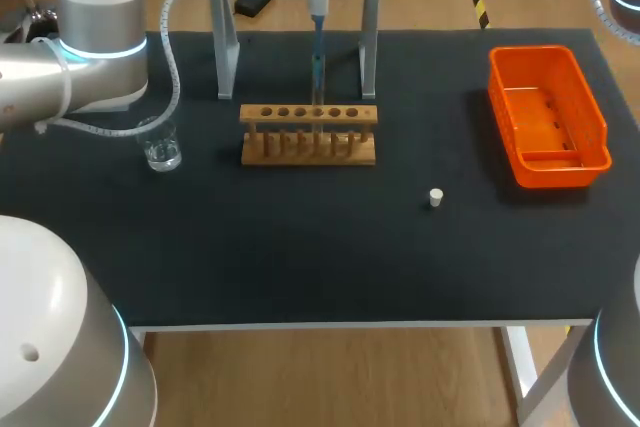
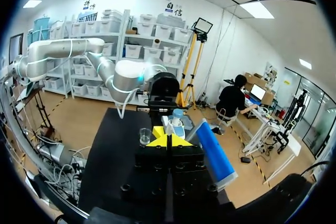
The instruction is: Invert the test tube, pick up the pipette, mount the tip to pipette, aspirate from beaker and dispense into the tube, eject the tip, return the pipette, and cap with the stopper.
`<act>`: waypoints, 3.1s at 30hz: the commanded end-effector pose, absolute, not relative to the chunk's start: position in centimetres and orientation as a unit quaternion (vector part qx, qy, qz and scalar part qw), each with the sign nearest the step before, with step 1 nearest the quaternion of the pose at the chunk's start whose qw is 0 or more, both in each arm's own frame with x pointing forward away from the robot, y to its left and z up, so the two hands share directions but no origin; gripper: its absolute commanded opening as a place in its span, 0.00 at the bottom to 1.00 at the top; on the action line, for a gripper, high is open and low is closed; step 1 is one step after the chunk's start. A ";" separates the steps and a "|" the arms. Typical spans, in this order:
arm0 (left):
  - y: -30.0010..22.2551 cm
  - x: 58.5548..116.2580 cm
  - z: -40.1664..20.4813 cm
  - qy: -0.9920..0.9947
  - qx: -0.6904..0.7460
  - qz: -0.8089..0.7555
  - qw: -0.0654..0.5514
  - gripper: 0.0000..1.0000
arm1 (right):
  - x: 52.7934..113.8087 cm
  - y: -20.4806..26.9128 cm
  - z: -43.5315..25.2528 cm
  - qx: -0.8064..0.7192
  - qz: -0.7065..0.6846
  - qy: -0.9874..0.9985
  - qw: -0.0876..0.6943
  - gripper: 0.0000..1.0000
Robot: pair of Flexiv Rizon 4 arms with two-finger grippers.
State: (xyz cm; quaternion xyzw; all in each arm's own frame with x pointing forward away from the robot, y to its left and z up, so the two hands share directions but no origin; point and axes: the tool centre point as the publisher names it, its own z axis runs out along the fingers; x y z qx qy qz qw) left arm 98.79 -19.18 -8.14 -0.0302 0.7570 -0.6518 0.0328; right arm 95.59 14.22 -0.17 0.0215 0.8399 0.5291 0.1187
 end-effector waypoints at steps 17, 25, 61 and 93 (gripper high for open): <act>-19.1 98.7 -8.2 0.757 -0.030 -0.652 0.034 0.00 | 99.5 20.5 1.1 0.086 0.517 0.849 0.070 0.00; -19.1 98.7 -8.2 0.757 -0.030 -0.652 0.034 0.00 | 100.3 21.9 1.2 0.079 0.514 0.851 0.076 0.00; -19.1 98.7 -8.2 0.757 -0.030 -0.652 0.034 0.00 | 98.6 22.2 -0.6 0.093 0.509 0.855 0.036 0.00; -19.1 98.7 -8.2 0.757 -0.030 -0.652 0.034 0.00 | 98.0 21.8 -3.1 0.098 0.497 0.862 0.011 0.00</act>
